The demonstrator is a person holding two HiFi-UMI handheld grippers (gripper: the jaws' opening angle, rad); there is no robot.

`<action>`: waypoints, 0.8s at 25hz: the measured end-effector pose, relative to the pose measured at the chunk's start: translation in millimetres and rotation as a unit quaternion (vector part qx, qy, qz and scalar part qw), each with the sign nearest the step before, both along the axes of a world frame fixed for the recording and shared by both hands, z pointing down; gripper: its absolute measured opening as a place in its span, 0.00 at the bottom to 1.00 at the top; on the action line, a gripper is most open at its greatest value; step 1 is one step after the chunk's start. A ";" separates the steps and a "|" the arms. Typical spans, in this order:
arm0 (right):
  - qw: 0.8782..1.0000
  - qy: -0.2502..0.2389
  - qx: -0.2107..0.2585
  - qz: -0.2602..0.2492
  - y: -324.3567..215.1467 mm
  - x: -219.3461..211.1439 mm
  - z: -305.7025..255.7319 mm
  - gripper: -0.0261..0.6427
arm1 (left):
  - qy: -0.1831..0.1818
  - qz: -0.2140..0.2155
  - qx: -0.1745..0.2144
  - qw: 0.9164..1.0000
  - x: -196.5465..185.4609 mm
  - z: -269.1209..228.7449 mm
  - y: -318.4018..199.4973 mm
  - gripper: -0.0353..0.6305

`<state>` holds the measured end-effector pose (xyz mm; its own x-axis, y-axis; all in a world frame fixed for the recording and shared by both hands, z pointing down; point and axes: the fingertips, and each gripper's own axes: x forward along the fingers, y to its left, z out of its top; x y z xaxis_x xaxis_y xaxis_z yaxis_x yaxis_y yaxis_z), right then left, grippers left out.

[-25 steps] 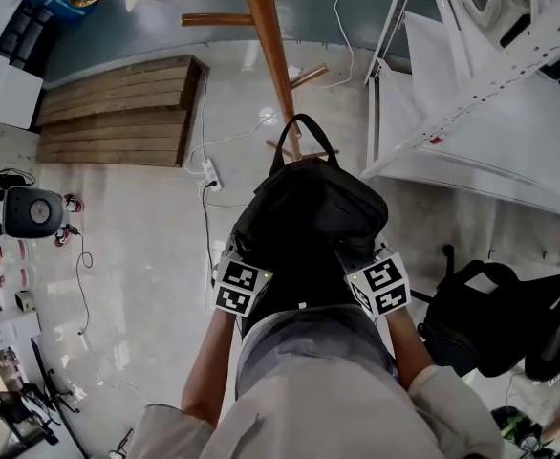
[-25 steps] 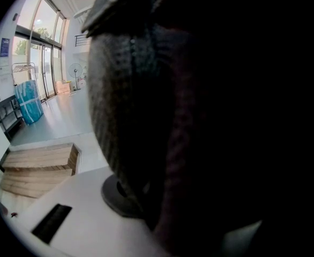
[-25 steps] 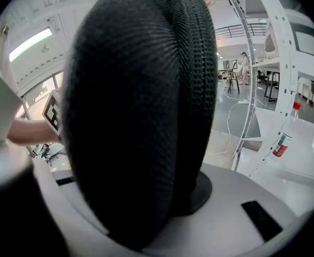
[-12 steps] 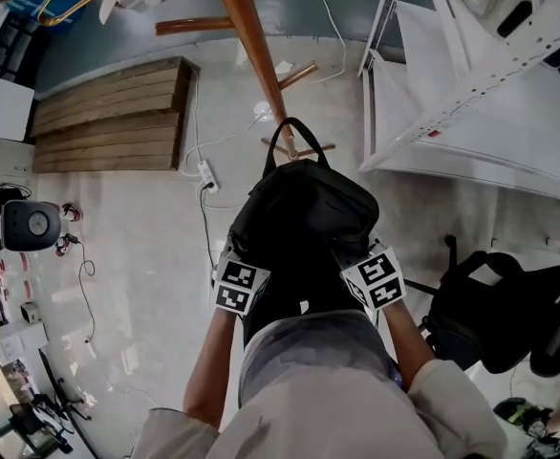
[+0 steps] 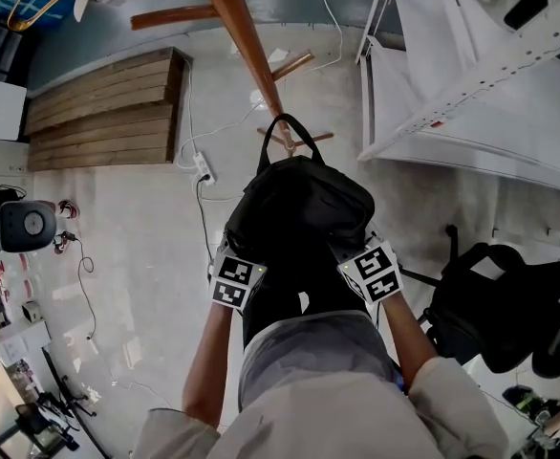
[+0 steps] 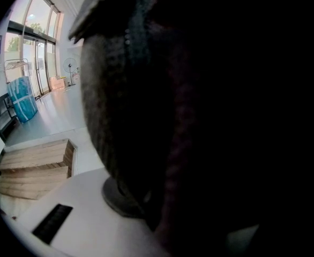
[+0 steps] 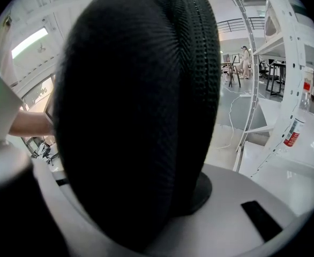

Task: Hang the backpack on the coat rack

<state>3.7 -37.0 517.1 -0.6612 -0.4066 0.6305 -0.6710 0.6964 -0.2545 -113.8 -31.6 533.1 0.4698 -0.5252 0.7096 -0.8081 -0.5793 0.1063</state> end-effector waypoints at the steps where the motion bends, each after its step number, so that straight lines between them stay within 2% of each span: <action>1: 1.000 0.000 0.000 -0.002 -1.1 0.2 1.9 0.20 | -0.001 0.002 0.000 1.000 0.3 1.7 -0.7 0.25; 8: 1.000 0.004 0.000 -0.007 -13.7 -1.6 15.3 0.19 | 0.000 0.003 -0.003 1.000 -0.2 15.7 -11.0 0.24; 20: 1.000 0.006 -0.027 -0.008 -23.8 -5.4 47.0 0.20 | -0.003 -0.002 -0.035 0.999 -4.6 46.4 -19.1 0.25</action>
<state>-1.8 -60.9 564.2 -0.6596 -0.3609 0.6594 -0.6627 0.6930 -0.2837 -118.5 -50.7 579.5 0.4638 -0.4752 0.7478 -0.8109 -0.5676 0.1423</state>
